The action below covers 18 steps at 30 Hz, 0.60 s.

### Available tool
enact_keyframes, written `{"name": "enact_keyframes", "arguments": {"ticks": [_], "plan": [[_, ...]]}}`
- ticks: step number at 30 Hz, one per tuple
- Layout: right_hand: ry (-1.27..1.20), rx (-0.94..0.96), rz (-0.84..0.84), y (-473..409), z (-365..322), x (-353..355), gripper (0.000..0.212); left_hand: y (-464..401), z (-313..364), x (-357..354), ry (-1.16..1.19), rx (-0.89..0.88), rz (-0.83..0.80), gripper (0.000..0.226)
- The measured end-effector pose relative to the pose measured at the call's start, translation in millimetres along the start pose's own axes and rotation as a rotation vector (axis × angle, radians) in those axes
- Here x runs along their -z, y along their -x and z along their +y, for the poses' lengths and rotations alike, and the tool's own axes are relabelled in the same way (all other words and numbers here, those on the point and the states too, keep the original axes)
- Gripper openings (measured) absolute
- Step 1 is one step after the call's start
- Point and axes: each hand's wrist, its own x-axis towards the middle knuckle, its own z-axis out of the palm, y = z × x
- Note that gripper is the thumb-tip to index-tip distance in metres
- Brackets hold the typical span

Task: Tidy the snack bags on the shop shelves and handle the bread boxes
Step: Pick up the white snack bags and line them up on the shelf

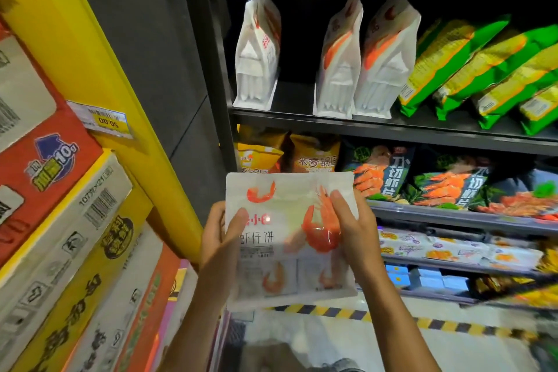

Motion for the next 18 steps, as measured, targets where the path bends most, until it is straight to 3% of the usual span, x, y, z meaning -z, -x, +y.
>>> {"name": "enact_keyframes", "arguments": {"ticks": [6,9,12,18], "plan": [[-0.112,-0.021,0.052,8.7,-5.9,4.8,0.013,-7.0,0.4,-2.3,0.043,0.014,-0.086,0.037],[-0.174,-0.018,0.030,10.6,-14.6,8.3,0.021,-9.8,4.4,-8.8,0.095,0.033,-0.100,0.024],[-0.203,-0.031,0.015,7.4,-20.1,15.6,0.008,-9.0,11.0,-16.9,0.118,0.033,-0.135,0.026],[-0.151,0.089,0.035,0.9,-35.2,37.0,0.013,-5.4,22.4,-38.6,0.123,0.043,-0.036,0.018]]}}
